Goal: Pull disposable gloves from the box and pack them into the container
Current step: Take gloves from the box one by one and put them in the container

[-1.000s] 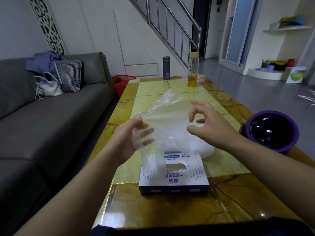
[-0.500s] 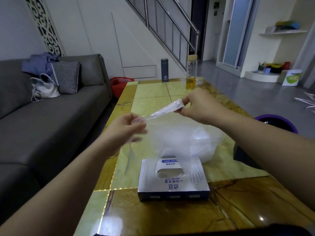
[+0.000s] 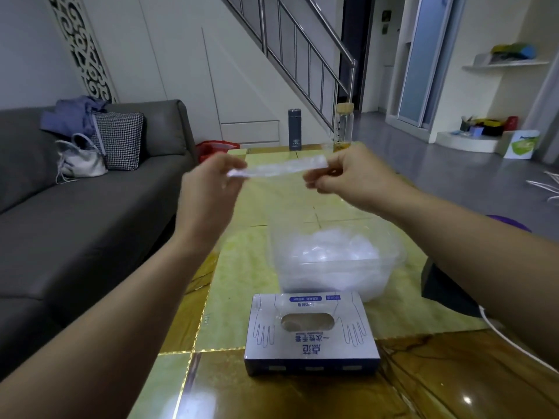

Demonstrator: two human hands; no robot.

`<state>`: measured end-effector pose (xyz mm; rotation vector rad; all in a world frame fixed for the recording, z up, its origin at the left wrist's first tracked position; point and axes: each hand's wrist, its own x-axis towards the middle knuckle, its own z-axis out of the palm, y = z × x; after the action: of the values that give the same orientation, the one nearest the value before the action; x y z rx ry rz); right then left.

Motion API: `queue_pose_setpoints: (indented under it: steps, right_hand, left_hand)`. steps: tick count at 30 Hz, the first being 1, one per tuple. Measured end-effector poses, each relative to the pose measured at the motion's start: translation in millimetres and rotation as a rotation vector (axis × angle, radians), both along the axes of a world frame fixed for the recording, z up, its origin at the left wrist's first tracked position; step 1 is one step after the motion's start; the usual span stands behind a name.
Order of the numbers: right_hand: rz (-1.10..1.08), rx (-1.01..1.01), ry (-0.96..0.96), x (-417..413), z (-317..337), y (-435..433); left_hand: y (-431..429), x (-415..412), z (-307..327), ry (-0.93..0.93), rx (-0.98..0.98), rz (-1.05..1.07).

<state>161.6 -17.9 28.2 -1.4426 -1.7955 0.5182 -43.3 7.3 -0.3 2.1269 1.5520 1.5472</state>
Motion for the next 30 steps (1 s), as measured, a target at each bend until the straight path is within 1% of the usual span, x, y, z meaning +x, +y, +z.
queue_pose_setpoints:
  steps: [1, 3, 4, 6, 8, 10, 12, 13, 15, 17, 20, 22, 24, 25, 27, 30]
  right_hand:
    - [0.011, 0.059, 0.072, -1, 3, 1]
    - [0.028, 0.191, 0.282, -1, 10, 3]
    - [0.038, 0.234, 0.412, 1, 12, 3]
    - [0.021, 0.224, 0.647, 9, 3, 6]
    - [-0.08, 0.083, 0.768, 16, -18, 7]
    - [-0.161, -0.153, 0.884, 24, -40, 9]
    - [-0.161, -0.371, 1.048, 29, -54, 8]
    - [-0.156, -0.437, 1.077, 31, -58, 8]
    - [-0.118, -0.538, 1.026, 36, -63, 8]
    - [-0.081, -0.622, 0.904, 40, -67, 9]
    - [-0.083, -0.641, 0.687, 48, -71, 14]
    - [-0.055, -0.607, 0.48, 49, -73, 17]
    - [0.008, -0.545, 0.244, 48, -72, 19]
    - [0.037, -0.501, 0.158, 48, -70, 20]
    - [0.055, -0.386, 0.063, 49, -62, 23]
    - [0.03, -0.208, 0.007, 50, -41, 25]
  left_hand:
    - [-2, 0, 5, -0.019, 0.134, 0.013]
    - [-3, 2, 10, 0.051, 0.371, -0.014]
    - [-3, 3, 6, 0.125, 0.437, -0.037]
    - [-4, 6, -9, 0.29, 0.456, -0.085]
    - [-6, 11, -31, 0.415, 0.41, -0.135]
    - [-9, 17, -49, 0.473, 0.334, -0.194]
    - [-9, 25, -65, 0.524, 0.265, -0.221]
    - [-8, 28, -72, 0.562, 0.233, -0.226]
    - [-7, 32, -87, 0.652, 0.162, -0.247]
    - [-8, 33, -99, 0.713, 0.102, -0.26]
    - [-10, 32, -108, 0.785, 0.019, -0.261]
    - [-11, 33, -110, 0.83, -0.016, -0.258]
    - [-13, 34, -110, 0.857, -0.015, -0.248]
    - [-14, 34, -109, 0.872, -0.009, -0.243]
    - [-14, 33, -109, 0.886, 0.009, -0.252]
    - [-14, 30, -109, 0.896, 0.063, -0.265]
